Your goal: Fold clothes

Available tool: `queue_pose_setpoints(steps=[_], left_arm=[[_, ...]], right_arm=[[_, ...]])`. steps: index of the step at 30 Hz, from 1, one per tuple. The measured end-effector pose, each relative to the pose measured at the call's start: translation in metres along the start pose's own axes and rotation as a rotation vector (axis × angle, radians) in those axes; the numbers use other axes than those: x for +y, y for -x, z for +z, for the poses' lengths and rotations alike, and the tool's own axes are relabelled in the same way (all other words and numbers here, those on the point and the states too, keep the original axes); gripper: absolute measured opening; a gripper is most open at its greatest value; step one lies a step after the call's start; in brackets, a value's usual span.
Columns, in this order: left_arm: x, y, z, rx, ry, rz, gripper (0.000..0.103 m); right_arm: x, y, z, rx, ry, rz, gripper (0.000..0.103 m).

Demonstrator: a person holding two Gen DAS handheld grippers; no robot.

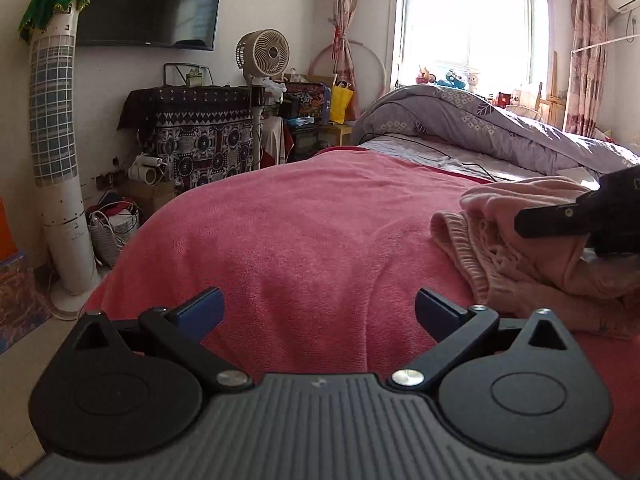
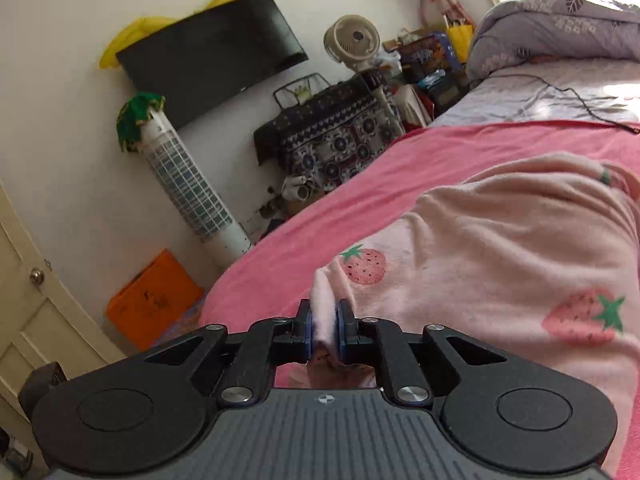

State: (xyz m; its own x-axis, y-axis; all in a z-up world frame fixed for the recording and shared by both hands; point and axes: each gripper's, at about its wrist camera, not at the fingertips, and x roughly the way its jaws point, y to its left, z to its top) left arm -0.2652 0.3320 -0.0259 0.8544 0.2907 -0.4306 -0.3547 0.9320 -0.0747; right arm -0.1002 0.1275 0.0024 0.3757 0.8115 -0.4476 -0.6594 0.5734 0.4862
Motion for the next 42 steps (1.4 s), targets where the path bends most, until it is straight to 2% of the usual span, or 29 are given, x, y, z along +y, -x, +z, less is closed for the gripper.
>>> queue_pose_setpoints(steps=[4,7,10,11,12,14,16,19,20,23,24,25,27,29,30,32,35,38,41,42], left_arm=[[0.005,-0.003,-0.006,-0.003,0.011,-0.005,0.102],[0.005,-0.002,-0.007,-0.016,0.018,0.004,0.102],[0.007,0.002,-0.005,-0.042,0.036,0.019,0.102],[0.009,0.004,-0.003,-0.051,0.052,0.016,0.102],[0.011,0.006,0.0,-0.059,0.069,0.013,0.102],[0.013,0.009,0.005,-0.079,0.097,-0.001,0.102],[0.01,0.015,0.01,-0.111,0.11,-0.04,0.102],[-0.003,0.024,0.016,-0.164,0.087,-0.135,0.102],[-0.009,0.025,0.017,-0.175,0.071,-0.169,0.102],[-0.04,0.025,0.019,-0.193,-0.015,-0.332,0.102],[-0.049,0.022,0.019,-0.188,-0.046,-0.356,0.103],[-0.063,0.016,0.016,-0.169,-0.097,-0.355,0.103],[-0.081,0.002,0.01,-0.113,-0.176,-0.257,0.103],[-0.08,-0.003,0.005,-0.091,-0.17,-0.217,0.103],[-0.079,-0.005,0.003,-0.081,-0.163,-0.198,0.103],[-0.073,0.001,0.009,-0.095,-0.086,-0.149,0.103],[-0.079,0.013,0.019,-0.158,-0.102,-0.094,0.102],[-0.097,0.026,0.025,-0.209,-0.153,-0.207,0.103],[-0.123,0.023,0.021,-0.224,-0.248,-0.291,0.103],[-0.13,0.013,0.016,-0.201,-0.291,-0.245,0.103]], right_arm=[[0.02,0.012,-0.007,-0.053,0.094,-0.013,0.014],[0.045,0.023,-0.015,-0.087,0.251,-0.031,0.014],[0.064,0.018,-0.03,-0.052,0.406,-0.041,0.015],[0.067,0.015,-0.037,-0.026,0.427,-0.038,0.023],[0.069,0.012,-0.043,-0.004,0.444,-0.032,0.027],[0.067,0.017,-0.052,-0.001,0.449,0.006,0.048],[0.061,0.031,-0.055,-0.02,0.431,0.051,0.059],[0.048,0.06,-0.055,-0.067,0.405,0.061,0.06],[0.042,0.071,-0.054,-0.088,0.394,0.049,0.061],[0.021,0.097,-0.049,-0.159,0.359,-0.043,0.064],[0.012,0.099,-0.048,-0.147,0.341,-0.081,0.064],[0.002,0.102,-0.048,-0.136,0.323,-0.118,0.062],[-0.016,0.106,-0.047,-0.112,0.292,-0.19,0.058],[-0.023,0.11,-0.052,-0.069,0.311,-0.231,0.058],[-0.028,0.116,-0.052,-0.076,0.291,-0.208,0.059],[-0.04,0.129,-0.052,-0.095,0.247,-0.164,0.064],[-0.069,0.147,-0.038,-0.186,0.107,-0.117,0.065],[-0.094,0.145,-0.019,-0.233,0.031,-0.181,0.065],[-0.122,0.127,-0.004,-0.213,-0.035,-0.198,0.065],[-0.132,0.118,0.0,-0.196,-0.053,-0.209,0.063]])
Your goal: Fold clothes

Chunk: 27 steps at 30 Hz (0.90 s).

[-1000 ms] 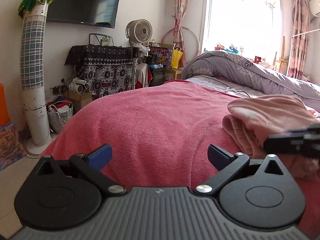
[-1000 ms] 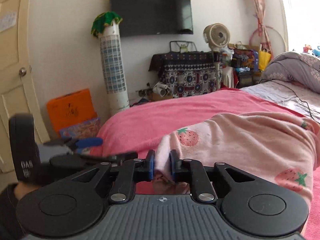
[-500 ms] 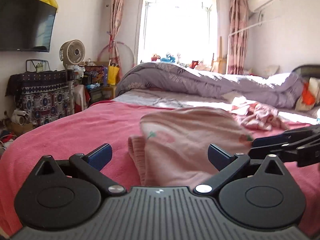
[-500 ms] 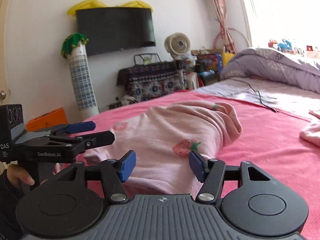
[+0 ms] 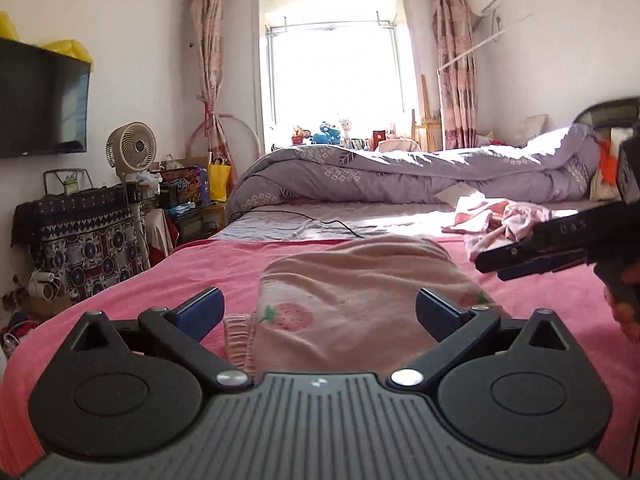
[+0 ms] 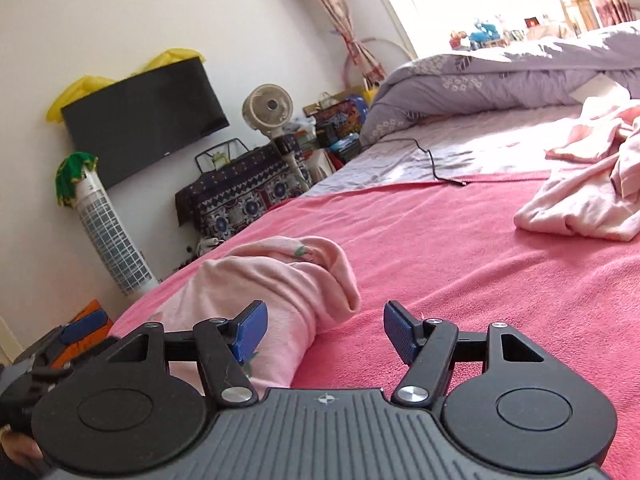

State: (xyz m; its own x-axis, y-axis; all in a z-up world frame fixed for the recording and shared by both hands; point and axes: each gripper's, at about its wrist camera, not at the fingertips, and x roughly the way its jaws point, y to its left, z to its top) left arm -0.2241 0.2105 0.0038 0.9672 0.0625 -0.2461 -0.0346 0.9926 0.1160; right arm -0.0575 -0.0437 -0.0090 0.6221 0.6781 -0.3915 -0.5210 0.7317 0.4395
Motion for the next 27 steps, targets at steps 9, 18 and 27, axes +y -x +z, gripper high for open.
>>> queue_pose_setpoints(steps=[9,18,27], left_arm=[[0.028,-0.021,-0.03,0.112,0.121,-0.012,0.103],[0.044,0.021,-0.003,-0.021,0.179,0.146,0.102],[-0.082,-0.001,-0.002,-0.084,-0.135,-0.275,0.103]], right_arm=[[-0.012,-0.067,0.027,0.026,0.029,-0.091,0.048],[-0.031,-0.058,0.046,-0.002,-0.085,0.03,0.05],[0.004,-0.043,0.022,0.109,-0.026,0.123,0.047]])
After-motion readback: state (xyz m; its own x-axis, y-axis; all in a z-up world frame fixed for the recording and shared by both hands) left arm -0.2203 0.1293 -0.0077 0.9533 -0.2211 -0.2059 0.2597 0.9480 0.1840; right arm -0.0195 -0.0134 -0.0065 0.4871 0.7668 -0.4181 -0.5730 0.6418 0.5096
